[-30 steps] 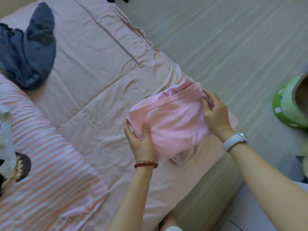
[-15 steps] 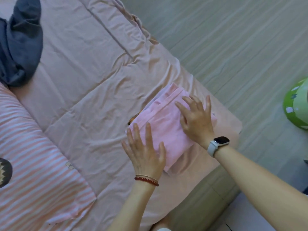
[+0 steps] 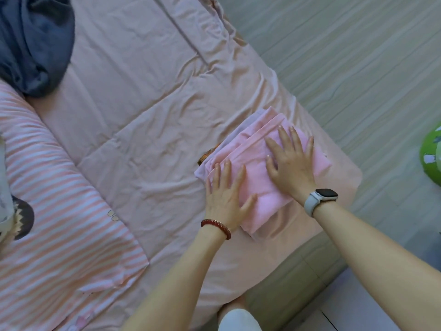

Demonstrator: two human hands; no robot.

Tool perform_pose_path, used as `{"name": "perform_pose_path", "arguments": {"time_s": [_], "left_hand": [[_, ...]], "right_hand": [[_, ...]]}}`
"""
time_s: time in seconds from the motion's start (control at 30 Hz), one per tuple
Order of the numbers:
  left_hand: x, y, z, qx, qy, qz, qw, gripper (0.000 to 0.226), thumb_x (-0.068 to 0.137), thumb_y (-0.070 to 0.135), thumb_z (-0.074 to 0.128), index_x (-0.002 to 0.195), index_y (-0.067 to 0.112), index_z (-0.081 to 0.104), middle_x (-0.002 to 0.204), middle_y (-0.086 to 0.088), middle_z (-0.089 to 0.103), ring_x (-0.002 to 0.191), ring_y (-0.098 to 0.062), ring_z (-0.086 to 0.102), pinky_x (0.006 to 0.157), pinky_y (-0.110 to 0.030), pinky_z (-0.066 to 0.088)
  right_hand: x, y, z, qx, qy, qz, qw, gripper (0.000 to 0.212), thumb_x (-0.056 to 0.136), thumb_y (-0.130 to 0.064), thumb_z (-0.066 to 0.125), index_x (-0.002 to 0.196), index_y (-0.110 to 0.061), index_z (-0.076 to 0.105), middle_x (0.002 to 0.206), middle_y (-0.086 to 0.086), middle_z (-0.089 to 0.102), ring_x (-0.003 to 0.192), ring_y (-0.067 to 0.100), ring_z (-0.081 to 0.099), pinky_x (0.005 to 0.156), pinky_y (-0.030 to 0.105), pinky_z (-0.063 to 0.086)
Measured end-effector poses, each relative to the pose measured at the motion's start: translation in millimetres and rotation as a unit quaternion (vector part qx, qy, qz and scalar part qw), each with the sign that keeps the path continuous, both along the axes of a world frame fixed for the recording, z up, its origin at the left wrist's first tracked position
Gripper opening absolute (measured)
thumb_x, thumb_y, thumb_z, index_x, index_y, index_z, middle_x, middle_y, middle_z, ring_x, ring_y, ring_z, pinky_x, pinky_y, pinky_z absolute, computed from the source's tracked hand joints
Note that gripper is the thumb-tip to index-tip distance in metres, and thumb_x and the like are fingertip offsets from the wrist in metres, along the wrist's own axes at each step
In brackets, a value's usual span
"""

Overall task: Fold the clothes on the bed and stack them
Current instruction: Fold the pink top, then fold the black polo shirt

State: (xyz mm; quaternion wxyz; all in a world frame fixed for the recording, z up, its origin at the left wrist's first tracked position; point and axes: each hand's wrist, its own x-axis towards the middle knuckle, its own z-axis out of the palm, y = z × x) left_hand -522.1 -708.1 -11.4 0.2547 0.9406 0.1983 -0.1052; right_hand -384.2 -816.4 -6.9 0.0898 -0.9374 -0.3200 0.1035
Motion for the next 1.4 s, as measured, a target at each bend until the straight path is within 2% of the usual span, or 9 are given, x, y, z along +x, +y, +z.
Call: {"name": "perform_pose_path", "arguments": {"time_s": [0.1,0.27,0.43,0.6,0.8,1.0,1.17,1.3,1.4], "left_hand": [[-31.9,37.7,18.1,0.031,-0.060,0.084,0.994,0.055,0.081,0.042,0.042,0.126,0.012,0.052,0.133,-0.019,0.051,0.118,-0.035,0.054,0.093,-0.057,0.044],[-126.9,113.4,50.6,0.059,-0.054,0.228,0.970,0.049,0.077,0.034,0.042,0.110,0.006,0.064,0.113,-0.017,0.063,0.091,-0.036,0.065,0.074,-0.048,0.052],[-258.5,170.1,71.5,0.069,-0.002,0.388,0.919,0.037,0.091,0.025,0.049,0.125,0.012,0.056,0.123,-0.010,0.060,0.113,-0.031,0.053,0.094,-0.043,0.039],[-388.1,228.3,79.1,0.068,0.019,0.479,0.875,0.040,0.092,0.022,0.050,0.132,0.016,0.049,0.133,-0.006,0.052,0.123,-0.024,0.045,0.101,-0.037,0.029],[-501.3,312.4,63.4,0.050,0.018,0.467,0.883,0.041,0.093,0.023,0.047,0.133,0.018,0.046,0.134,-0.005,0.048,0.122,-0.023,0.043,0.100,-0.036,0.032],[-549.2,368.1,10.1,0.003,0.151,0.357,0.922,0.061,0.095,0.045,0.036,0.148,0.032,0.010,0.158,-0.001,-0.006,0.144,-0.026,-0.006,0.115,-0.047,0.007],[-571.5,378.7,-36.7,-0.059,0.213,0.342,0.914,0.067,0.091,0.053,0.037,0.147,0.039,0.002,0.156,0.001,-0.016,0.142,-0.030,-0.017,0.111,-0.059,0.007],[-580.2,388.3,-45.7,-0.071,0.215,0.319,0.921,0.065,0.093,0.050,0.038,0.146,0.042,0.003,0.157,0.004,-0.012,0.143,-0.028,-0.013,0.111,-0.058,0.012],[-579.7,392.5,-41.2,-0.108,0.191,0.344,0.913,0.060,0.095,0.042,0.039,0.147,0.036,0.010,0.158,0.002,-0.006,0.144,-0.026,-0.010,0.112,-0.051,0.016]], "right_hand": [[-35.5,24.3,22.4,0.075,-0.023,-0.007,0.997,0.045,0.080,-0.025,0.034,0.109,-0.008,0.063,0.127,0.018,0.056,0.123,0.039,0.047,0.100,0.068,0.023],[-113.2,96.7,51.8,0.175,0.028,0.054,0.983,0.035,0.081,-0.021,0.039,0.097,-0.008,0.066,0.101,0.008,0.067,0.100,0.030,0.061,0.086,0.042,0.045],[-216.2,172.5,66.9,0.170,0.119,0.132,0.969,0.038,0.079,-0.022,0.038,0.098,-0.009,0.068,0.095,0.006,0.068,0.087,0.030,0.064,0.077,0.038,0.050],[-319.2,257.9,77.1,0.137,0.173,0.193,0.956,0.032,0.091,-0.011,0.048,0.122,-0.010,0.058,0.121,0.008,0.060,0.114,0.028,0.051,0.095,0.041,0.041],[-426.2,376.2,71.7,0.115,0.159,0.234,0.952,0.036,0.094,-0.017,0.044,0.129,-0.012,0.050,0.123,0.008,0.055,0.113,0.028,0.049,0.089,0.039,0.043],[-447.3,488.5,34.1,0.058,0.113,0.160,0.979,0.045,0.096,-0.020,0.042,0.137,-0.005,0.037,0.137,0.017,0.042,0.122,0.036,0.040,0.095,0.044,0.037],[-433.5,512.0,9.7,0.027,0.249,0.041,0.967,0.067,0.090,-0.040,0.045,0.146,-0.017,0.018,0.129,0.018,0.048,0.122,0.038,0.041,0.098,0.047,0.039],[-439.2,515.1,8.7,0.022,0.265,0.045,0.963,0.039,0.092,-0.030,0.048,0.102,0.006,0.060,0.081,0.014,0.058,0.078,0.027,0.054,0.065,0.032,0.040],[-448.4,513.2,14.5,0.047,0.246,0.062,0.966,0.030,0.089,-0.015,0.048,0.082,0.010,0.063,0.067,0.020,0.058,0.068,0.033,0.056,0.056,0.031,0.037]]}}
